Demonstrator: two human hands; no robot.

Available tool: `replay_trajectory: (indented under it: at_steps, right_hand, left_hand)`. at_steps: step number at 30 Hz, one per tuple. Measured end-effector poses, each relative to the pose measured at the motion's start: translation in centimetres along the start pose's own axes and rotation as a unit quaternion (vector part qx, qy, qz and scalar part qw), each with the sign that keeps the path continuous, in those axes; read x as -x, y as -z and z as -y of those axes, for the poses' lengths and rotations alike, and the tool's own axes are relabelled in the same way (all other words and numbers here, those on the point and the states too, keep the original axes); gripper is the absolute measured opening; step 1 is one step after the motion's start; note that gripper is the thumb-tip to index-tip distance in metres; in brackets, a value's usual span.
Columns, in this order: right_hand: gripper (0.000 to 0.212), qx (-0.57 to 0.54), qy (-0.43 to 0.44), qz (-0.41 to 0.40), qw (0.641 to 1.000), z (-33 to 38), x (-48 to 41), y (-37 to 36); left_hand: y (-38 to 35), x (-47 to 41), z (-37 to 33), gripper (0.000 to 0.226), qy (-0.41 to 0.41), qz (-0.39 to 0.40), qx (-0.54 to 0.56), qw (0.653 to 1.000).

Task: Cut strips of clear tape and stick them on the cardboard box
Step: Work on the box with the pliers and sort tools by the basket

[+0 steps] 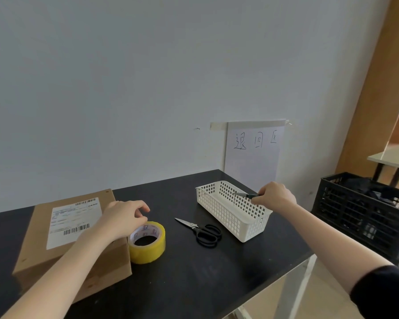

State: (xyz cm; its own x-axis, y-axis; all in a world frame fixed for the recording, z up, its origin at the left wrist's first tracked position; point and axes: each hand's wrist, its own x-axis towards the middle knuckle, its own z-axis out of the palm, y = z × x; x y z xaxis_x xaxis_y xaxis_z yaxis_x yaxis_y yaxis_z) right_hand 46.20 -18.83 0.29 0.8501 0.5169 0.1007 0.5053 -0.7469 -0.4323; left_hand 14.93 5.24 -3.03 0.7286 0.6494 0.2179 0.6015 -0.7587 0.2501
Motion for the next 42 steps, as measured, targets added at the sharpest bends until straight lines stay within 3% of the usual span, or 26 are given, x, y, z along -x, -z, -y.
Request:
replay_trajectory:
  at_steps: [8,18,27,31,42]
  right_hand:
    - [0.023,0.1,0.01,0.025,0.995,0.6,0.1,-0.5]
    - [0.019,0.14,0.016,0.035,0.989,0.1,-0.1,-1.4]
    - [0.03,0.094,0.004,0.023,0.995,0.2,-0.3,-1.4]
    - [0.024,0.073,0.021,-0.02,0.997,1.0,-0.3,-1.3]
    - [0.021,-0.018,0.137,-0.042,0.989,5.7,-0.6,-2.7]
  left_hand:
    - [0.1,0.1,-0.1,0.026,0.0,-0.002,-0.004,1.0]
    - [0.1,0.2,-0.3,0.024,-0.002,-0.009,-0.004,1.0]
    - [0.1,0.2,-0.1,0.022,0.0,-0.001,-0.01,1.0]
    - [0.0,0.3,0.2,0.022,0.005,0.002,0.011,1.0]
    - [0.5,0.9,0.1,0.016,-0.007,-0.072,0.086,0.994]
